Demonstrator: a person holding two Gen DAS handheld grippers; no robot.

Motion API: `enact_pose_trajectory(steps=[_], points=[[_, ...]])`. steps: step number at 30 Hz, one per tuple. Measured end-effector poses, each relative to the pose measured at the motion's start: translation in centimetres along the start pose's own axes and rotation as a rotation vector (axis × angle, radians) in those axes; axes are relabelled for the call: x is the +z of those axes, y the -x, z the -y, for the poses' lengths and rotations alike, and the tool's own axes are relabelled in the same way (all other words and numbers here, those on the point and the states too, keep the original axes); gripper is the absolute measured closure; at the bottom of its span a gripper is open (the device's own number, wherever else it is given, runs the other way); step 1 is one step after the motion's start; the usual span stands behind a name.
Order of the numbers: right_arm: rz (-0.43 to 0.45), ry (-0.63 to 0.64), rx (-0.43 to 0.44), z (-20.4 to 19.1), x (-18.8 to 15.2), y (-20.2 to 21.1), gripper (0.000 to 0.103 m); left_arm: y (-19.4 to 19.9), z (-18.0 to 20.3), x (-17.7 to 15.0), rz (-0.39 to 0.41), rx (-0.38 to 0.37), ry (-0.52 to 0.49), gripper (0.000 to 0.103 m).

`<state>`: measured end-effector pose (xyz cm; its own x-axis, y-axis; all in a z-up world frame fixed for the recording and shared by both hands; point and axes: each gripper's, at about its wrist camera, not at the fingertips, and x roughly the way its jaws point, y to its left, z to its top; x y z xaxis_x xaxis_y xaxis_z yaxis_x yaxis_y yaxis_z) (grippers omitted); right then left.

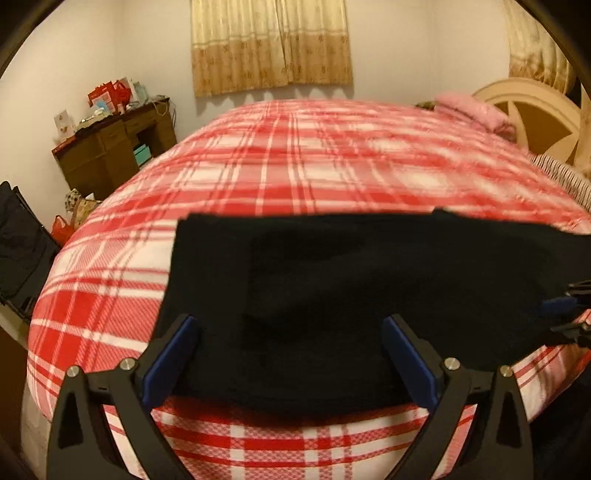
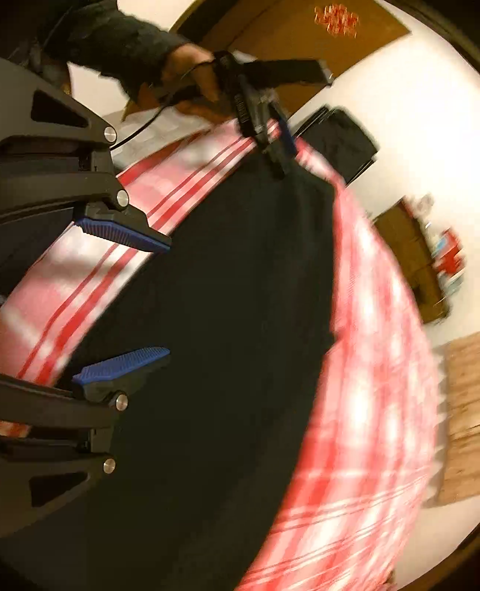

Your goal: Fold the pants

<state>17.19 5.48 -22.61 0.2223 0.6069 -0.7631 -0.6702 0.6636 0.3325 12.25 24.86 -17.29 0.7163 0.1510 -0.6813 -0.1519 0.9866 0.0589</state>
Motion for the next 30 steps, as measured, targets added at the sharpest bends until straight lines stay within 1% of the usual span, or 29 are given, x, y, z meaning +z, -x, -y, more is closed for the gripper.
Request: enact_pose_trajectory(steps=[2,5,7,8,9,10,11,12,13,15,17,18,19,21,22,23,24,25,27,28,30], points=[[0.017,0.007,0.004,-0.1,-0.4,1.1,0.047,0.3,0.5,0.0,0.004,0.019,-0.024,0.001],[0.086,-0.046,-0.012,1.1,-0.9,3.9,0.047,1.2,1.0,0.3,0.023,-0.017,-0.010,0.001],[0.113,-0.090,-0.033,2.9,-1.2,5.3,0.047,1.5,1.6,0.6,0.029,-0.041,-0.007,0.001],[0.115,-0.120,-0.048,3.9,-1.5,5.7,0.047,1.7,2.1,0.7,0.035,-0.047,-0.018,0.001],[0.101,-0.161,-0.083,5.1,-1.8,5.6,0.047,1.7,2.8,0.6,0.038,-0.053,-0.035,0.001],[0.080,-0.193,-0.113,5.1,-2.4,4.8,0.047,1.6,3.2,0.5,0.034,-0.057,-0.047,0.001],[0.080,-0.210,-0.096,5.7,-2.9,4.9,0.047,1.3,3.7,0.4,0.021,-0.059,-0.059,0.001],[0.097,-0.217,-0.077,5.9,-3.2,5.3,0.047,1.1,4.0,0.1,0.010,-0.058,-0.064,0.001],[0.123,-0.222,-0.082,6.0,-3.5,6.2,0.047,1.1,4.2,0.0,0.005,-0.061,-0.064,0.001],[0.185,-0.218,-0.113,6.2,-3.9,8.4,0.047,1.2,4.4,-0.1,0.006,-0.074,-0.066,0.001],[0.249,-0.250,-0.144,7.4,-4.4,11.0,0.047,1.2,4.5,0.0,0.010,-0.069,-0.061,0.001],[0.262,-0.274,-0.160,8.3,-4.6,12.0,0.047,1.2,4.5,0.1,0.012,-0.077,-0.057,0.001],[0.265,-0.293,-0.182,8.9,-4.8,12.7,0.047,1.2,4.6,0.1,0.009,-0.076,-0.056,0.001],[0.268,-0.353,-0.253,10.8,-5.9,13.8,0.047,0.6,4.4,-0.1,-0.010,-0.032,-0.058,0.001],[0.264,-0.383,-0.264,11.7,-6.3,14.0,0.047,0.2,4.1,-0.2,-0.024,-0.031,-0.050,0.001],[0.249,-0.420,-0.267,12.8,-6.9,14.0,0.047,-0.3,3.7,-0.4,-0.042,-0.035,-0.038,0.001],[0.215,-0.454,-0.268,13.8,-7.5,13.5,0.047,-0.7,3.4,-0.8,-0.050,-0.030,-0.030,0.001],[0.208,-0.468,-0.252,14.2,-7.8,13.1,0.047,-0.5,3.5,-1.0,-0.031,-0.024,-0.044,0.001],[0.239,-0.471,-0.226,14.2,-8.2,13.5,0.047,-0.4,4.0,-1.0,-0.036,-0.013,-0.068,0.001],[0.235,-0.464,-0.226,14.0,-8.2,13.8,0.047,-0.2,4.3,-0.9,-0.036,-0.010,-0.072,0.001],[0.262,-0.442,-0.236,13.6,-8.3,15.1,0.047,0.4,4.5,-0.5,-0.027,-0.048,-0.045,0.001]])
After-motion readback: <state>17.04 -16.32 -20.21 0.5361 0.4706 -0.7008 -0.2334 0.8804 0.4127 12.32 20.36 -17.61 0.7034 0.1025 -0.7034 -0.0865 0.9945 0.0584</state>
